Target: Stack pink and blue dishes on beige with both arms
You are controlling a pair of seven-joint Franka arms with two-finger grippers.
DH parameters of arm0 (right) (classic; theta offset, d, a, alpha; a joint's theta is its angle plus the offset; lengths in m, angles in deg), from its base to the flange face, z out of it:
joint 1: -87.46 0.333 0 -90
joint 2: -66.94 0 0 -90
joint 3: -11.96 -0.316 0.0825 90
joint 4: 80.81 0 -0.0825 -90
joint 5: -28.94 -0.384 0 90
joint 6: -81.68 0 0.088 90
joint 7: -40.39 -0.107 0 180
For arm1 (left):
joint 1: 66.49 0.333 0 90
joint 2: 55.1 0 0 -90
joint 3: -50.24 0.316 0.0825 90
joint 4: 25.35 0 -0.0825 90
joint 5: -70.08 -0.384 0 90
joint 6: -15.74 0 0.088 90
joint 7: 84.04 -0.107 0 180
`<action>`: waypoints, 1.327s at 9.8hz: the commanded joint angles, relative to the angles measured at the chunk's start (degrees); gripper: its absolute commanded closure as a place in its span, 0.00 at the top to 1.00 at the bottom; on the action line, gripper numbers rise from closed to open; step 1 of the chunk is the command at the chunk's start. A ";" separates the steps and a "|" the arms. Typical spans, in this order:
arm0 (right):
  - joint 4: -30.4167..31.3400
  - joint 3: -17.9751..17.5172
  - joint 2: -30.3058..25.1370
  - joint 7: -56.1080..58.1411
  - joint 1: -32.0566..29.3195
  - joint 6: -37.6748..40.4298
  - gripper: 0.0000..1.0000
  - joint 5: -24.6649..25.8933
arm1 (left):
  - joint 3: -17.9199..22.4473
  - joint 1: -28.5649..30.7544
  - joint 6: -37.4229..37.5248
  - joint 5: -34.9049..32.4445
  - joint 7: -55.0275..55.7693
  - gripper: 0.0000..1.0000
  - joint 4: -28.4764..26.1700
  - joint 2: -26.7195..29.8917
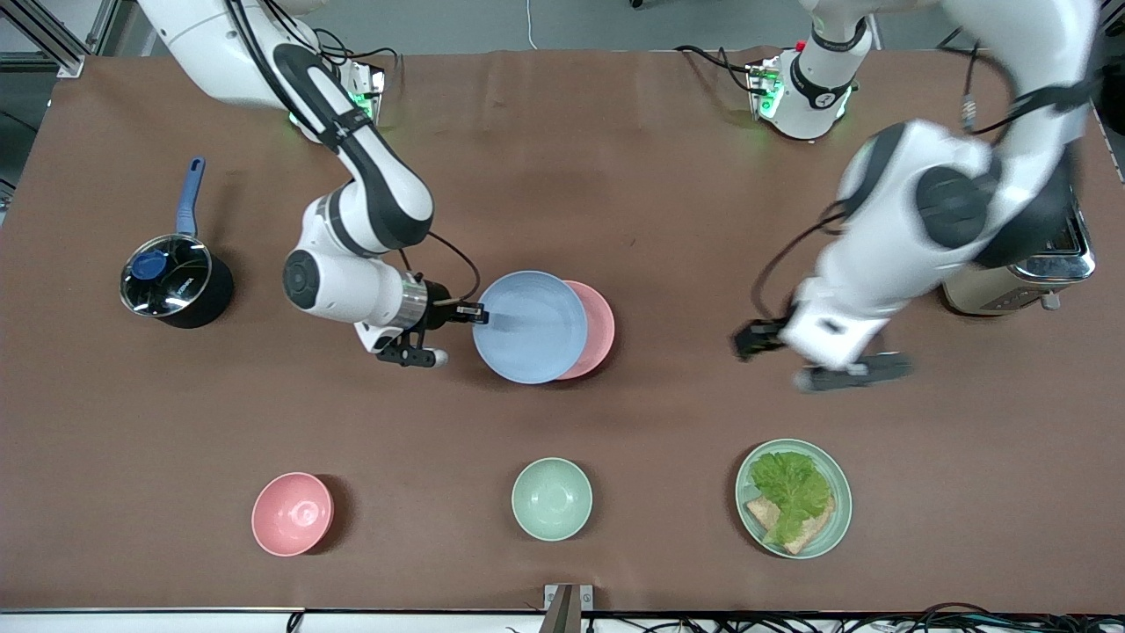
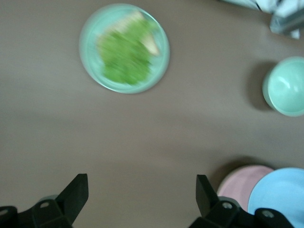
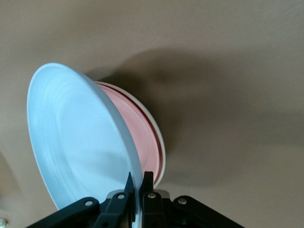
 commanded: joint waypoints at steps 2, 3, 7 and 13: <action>0.22 -1.97 1.43 -1.12 -0.24 -1.76 0.03 -0.91 | 0.03 5.28 10.08 -0.82 -6.03 1.00 4.39 4.99; 0.91 -2.24 1.43 -1.12 -0.16 -1.93 0.04 -0.91 | 0.03 5.37 14.66 -0.73 -7.96 1.00 6.24 6.31; 1.18 -4.17 2.66 -4.19 0.29 -6.24 0.04 -1.08 | 10.52 0.33 21.72 1.63 -25.07 1.00 3.64 16.50; 2.76 -4.09 2.84 -3.40 0.02 -6.15 0.10 -0.47 | 22.53 -8.77 24.29 5.77 -29.60 1.00 -4.20 23.47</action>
